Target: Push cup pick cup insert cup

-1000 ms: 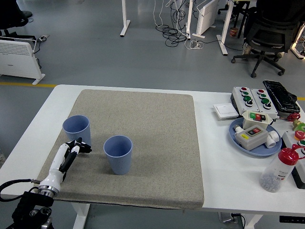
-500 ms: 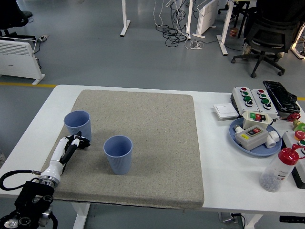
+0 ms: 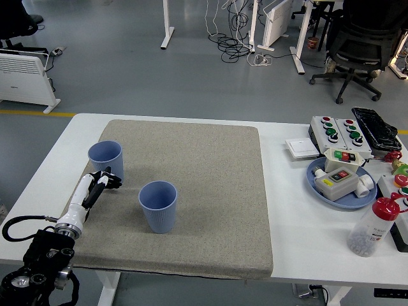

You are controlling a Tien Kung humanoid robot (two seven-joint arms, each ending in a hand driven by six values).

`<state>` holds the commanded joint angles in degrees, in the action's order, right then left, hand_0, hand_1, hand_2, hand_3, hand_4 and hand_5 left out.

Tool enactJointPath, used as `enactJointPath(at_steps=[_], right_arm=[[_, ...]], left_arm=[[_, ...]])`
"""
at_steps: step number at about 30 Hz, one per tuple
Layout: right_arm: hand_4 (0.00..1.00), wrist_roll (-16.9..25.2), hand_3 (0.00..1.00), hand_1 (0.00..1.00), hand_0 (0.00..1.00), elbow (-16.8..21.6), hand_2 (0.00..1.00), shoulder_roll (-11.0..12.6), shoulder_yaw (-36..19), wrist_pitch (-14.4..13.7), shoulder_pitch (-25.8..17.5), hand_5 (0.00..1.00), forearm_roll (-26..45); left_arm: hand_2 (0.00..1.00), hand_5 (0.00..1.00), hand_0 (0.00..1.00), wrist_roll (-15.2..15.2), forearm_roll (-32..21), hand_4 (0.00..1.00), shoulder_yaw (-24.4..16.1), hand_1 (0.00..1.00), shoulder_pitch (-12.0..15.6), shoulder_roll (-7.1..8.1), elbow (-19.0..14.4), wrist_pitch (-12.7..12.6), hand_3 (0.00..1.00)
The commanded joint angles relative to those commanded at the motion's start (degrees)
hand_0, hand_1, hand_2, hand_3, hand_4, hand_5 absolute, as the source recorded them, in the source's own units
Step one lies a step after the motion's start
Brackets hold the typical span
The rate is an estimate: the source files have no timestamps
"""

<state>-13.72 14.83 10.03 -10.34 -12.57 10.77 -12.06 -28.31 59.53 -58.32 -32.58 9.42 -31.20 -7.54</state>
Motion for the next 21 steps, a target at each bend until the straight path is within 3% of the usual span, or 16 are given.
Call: enactJointPath(at_steps=[21], right_arm=[[0.08,-0.39,0.59,0.639,0.704,0.25,0.665,-0.26,-0.46,0.23,0.33,0.459,-1.22]], left_arm=[[0.483,0.998,0.65,-0.97,-6.58,0.522,6.76,0.529,-6.75,-1.4,9.3,0.99,0.44]])
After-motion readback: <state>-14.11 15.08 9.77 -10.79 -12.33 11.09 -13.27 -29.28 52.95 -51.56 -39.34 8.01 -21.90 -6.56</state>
